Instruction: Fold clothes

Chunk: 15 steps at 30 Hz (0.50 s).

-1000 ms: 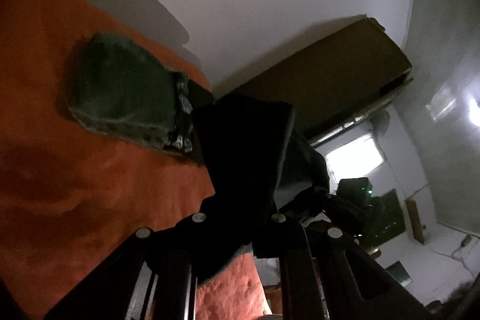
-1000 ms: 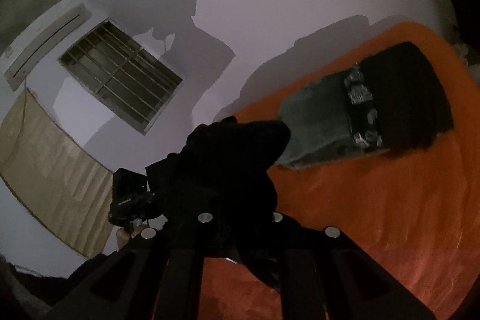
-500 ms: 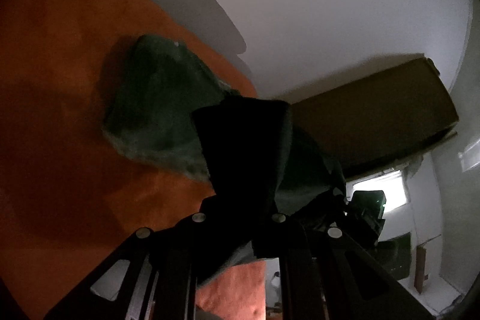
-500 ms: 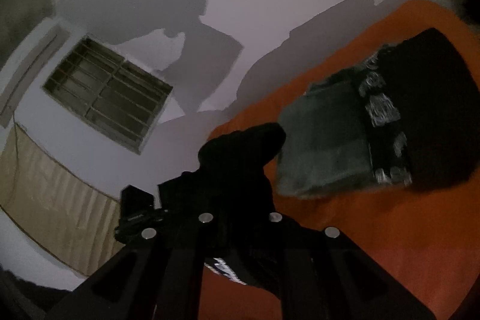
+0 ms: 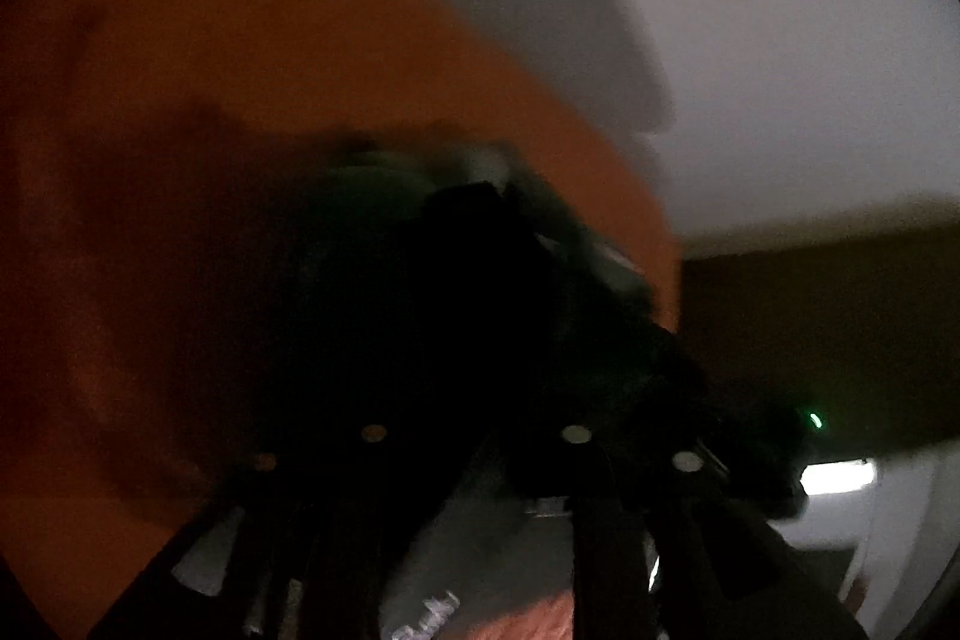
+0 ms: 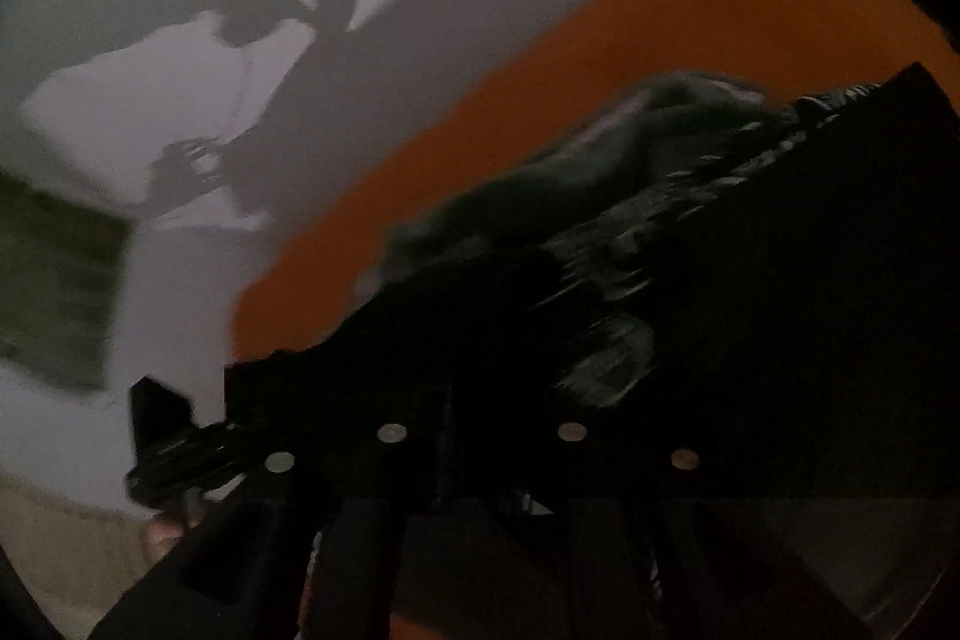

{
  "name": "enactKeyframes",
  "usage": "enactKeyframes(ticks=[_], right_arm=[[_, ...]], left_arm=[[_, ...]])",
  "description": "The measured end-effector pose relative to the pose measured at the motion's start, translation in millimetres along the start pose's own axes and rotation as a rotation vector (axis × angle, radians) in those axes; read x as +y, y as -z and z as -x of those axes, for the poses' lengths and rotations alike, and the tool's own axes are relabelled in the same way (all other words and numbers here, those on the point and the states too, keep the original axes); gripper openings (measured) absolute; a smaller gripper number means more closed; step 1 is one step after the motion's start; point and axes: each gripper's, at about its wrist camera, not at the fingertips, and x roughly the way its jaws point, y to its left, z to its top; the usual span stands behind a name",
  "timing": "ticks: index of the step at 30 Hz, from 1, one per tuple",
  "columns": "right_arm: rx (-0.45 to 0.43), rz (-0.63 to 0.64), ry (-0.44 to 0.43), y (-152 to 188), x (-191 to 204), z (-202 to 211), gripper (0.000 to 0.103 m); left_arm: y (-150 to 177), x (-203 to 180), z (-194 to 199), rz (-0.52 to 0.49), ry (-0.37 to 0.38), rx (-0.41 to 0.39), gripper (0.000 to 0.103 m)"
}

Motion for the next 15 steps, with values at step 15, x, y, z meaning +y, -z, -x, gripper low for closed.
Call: enactKeyframes(ticks=[15], right_arm=[[-0.225, 0.398, 0.264, 79, 81, 35, 0.026]], left_arm=[[27, -15, 83, -0.189, -0.138, -0.259, 0.047]])
